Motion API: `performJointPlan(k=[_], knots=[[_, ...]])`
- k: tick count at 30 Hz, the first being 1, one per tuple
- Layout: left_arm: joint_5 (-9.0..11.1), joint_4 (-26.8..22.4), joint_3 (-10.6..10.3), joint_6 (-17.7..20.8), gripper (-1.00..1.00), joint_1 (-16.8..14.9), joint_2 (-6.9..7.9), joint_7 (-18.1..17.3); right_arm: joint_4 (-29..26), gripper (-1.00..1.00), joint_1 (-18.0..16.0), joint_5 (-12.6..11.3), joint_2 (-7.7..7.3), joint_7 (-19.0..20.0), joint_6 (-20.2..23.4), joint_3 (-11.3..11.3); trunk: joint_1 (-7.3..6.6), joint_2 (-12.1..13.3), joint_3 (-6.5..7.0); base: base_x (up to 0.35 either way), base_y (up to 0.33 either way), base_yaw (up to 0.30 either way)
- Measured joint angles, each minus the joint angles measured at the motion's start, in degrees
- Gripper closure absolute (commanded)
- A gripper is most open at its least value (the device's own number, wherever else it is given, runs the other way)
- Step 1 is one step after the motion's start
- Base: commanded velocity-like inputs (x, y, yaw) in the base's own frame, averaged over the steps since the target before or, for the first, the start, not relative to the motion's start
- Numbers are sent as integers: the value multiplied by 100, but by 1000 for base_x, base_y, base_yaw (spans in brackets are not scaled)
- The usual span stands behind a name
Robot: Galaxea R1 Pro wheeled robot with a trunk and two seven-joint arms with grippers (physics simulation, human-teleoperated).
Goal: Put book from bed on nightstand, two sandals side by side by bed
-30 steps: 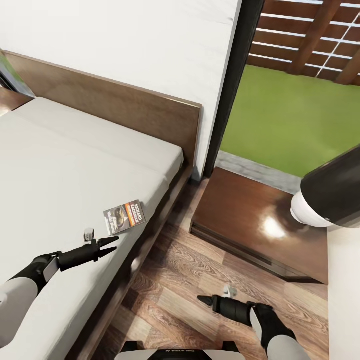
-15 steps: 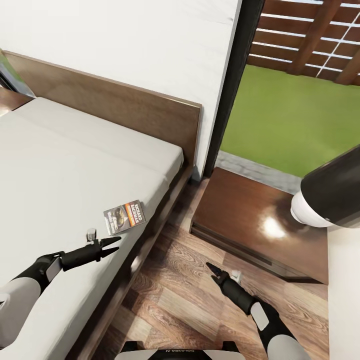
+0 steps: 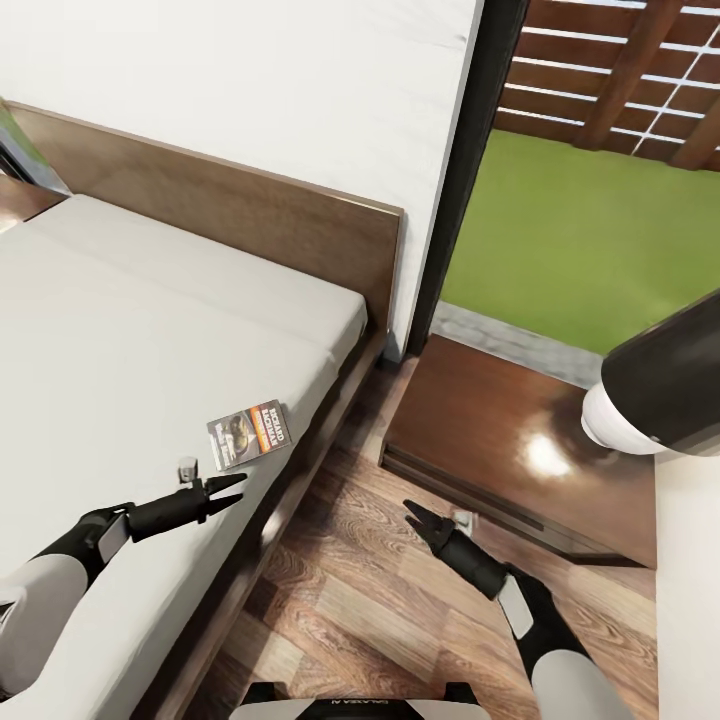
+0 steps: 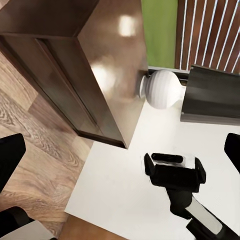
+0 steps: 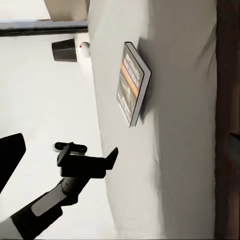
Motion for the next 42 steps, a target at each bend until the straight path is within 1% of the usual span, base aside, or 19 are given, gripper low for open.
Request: performJointPlan(k=[1, 2, 7, 15, 35, 42], knots=[[-1, 0, 0, 0, -100, 0, -1, 0, -1, -100, 0, 0, 0, 111, -5, 123, 0, 0, 0, 0, 0, 0], [-2, 0, 0, 0, -100, 0, -3, 0, -3, -100, 0, -1, -1, 263, -19, 300, 0, 0, 0, 0, 0, 0], [3, 0, 0, 0, -100, 0, -39, 0, 47, -100, 0, -32, 4, 488, -60, 575, 0, 0, 0, 0, 0, 0], [-1, 0, 0, 0, -100, 4, -47, 1, 86, -100, -1, -103, 7, 484, -82, 621, 0, 0, 0, 0, 0, 0], [-3, 0, 0, 0, -100, 9, -48, 0, 108, -100, -1, -108, 8, 478, -94, 622, 0, 0, 0, 0, 0, 1], [-3, -1, -4, 0, -100, 10, -49, -1, 109, -100, -1, -106, 8, 478, -93, 621, 0, 0, 0, 0, 0, 170]])
